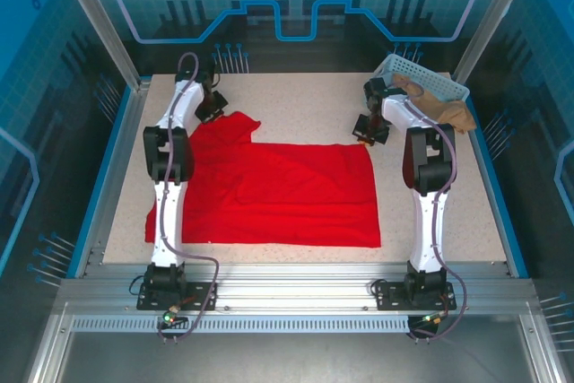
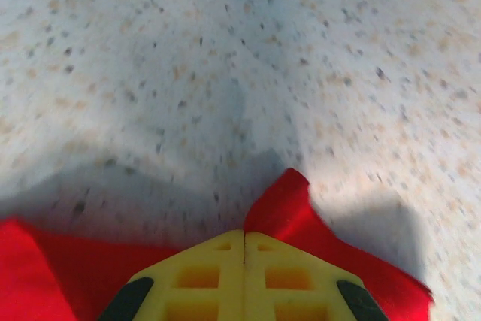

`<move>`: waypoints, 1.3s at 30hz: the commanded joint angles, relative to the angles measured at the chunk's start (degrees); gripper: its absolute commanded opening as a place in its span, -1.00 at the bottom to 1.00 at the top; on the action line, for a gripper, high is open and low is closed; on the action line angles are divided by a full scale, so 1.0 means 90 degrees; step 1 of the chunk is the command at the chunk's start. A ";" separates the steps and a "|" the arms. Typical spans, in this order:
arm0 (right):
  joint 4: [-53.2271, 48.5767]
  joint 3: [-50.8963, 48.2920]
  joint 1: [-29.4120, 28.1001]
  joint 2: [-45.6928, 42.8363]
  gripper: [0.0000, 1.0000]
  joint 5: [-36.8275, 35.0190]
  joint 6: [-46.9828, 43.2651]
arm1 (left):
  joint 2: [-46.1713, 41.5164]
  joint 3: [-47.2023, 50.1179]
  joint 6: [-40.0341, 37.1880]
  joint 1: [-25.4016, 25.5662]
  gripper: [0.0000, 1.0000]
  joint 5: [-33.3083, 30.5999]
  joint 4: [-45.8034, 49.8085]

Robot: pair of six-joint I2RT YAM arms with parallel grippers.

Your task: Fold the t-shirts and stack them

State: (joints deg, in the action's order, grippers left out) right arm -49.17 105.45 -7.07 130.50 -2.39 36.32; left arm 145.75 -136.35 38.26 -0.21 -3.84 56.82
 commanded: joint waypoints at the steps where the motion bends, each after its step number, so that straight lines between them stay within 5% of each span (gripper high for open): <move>1: 0.0022 -0.0122 0.0015 -0.0428 -1.00 0.0124 -0.0199 | -0.1229 0.0688 -0.0273 0.0033 -1.00 0.0001 -0.0399; 17: 0.0284 -0.1641 -0.0167 -0.2091 -1.00 -0.0163 -0.0592 | -0.4800 0.4742 -0.0889 -0.0062 -1.00 0.0238 -0.0932; 29: 0.0455 -0.2970 -0.0321 -0.3171 -1.00 -0.0279 -0.0591 | -0.7468 0.7403 -0.1345 -0.0396 -1.00 -0.0438 -0.0482; 39: 0.0541 -0.4167 -0.0454 -0.3609 -1.00 -0.0374 -0.0306 | -0.8600 0.8661 -0.1047 -0.0504 -1.00 -0.1059 -0.0187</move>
State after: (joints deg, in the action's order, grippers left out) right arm -44.21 69.93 -10.26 100.29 -4.43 32.12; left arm 71.70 -60.03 27.64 -4.19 -9.28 53.01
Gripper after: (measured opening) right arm 0.054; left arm 0.052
